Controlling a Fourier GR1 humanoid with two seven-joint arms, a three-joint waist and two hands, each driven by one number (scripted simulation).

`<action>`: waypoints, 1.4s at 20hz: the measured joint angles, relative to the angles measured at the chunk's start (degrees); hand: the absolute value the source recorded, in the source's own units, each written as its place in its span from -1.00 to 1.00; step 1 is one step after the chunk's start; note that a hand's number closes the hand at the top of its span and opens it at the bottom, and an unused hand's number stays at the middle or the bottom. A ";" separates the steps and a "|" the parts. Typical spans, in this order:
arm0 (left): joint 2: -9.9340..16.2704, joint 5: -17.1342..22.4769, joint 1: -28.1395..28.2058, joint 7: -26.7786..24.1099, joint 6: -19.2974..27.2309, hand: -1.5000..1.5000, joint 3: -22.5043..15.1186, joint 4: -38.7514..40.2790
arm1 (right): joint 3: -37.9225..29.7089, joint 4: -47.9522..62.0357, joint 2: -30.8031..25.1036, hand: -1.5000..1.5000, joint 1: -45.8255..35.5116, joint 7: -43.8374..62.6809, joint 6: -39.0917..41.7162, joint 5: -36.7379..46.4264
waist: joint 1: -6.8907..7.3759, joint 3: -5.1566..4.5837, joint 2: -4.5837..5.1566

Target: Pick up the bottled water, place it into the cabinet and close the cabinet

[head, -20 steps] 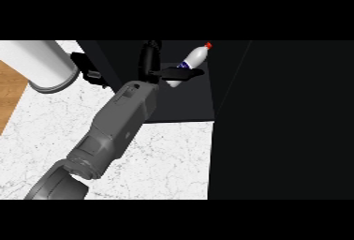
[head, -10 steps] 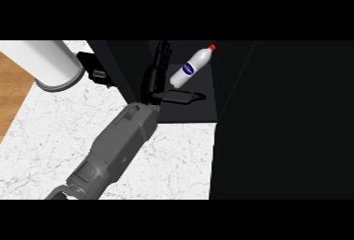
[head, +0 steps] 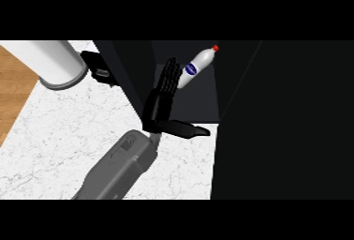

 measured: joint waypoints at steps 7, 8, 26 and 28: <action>3.42 -1.10 11.14 4.15 0.03 1.00 -4.30 -16.02 | 1.58 -0.64 -3.08 1.00 -0.69 -0.35 1.93 2.05 | 0.19 0.00 0.07; 4.07 -1.05 12.71 4.82 -0.04 1.00 -4.78 -18.08 | 1.39 -0.71 -4.03 1.00 -0.71 -0.53 2.69 2.16 | 0.18 0.01 0.07; 21.87 5.18 36.64 5.88 -5.81 -1.00 2.32 -41.52 | 11.73 -1.27 -16.45 1.00 -1.96 -1.20 10.00 6.38 | 0.16 -0.22 -0.19; 23.16 7.11 38.41 5.94 -7.32 -1.00 3.92 -42.68 | 13.51 -1.32 -17.62 1.00 -3.18 -0.10 10.20 6.65 | 0.44 -0.29 -0.22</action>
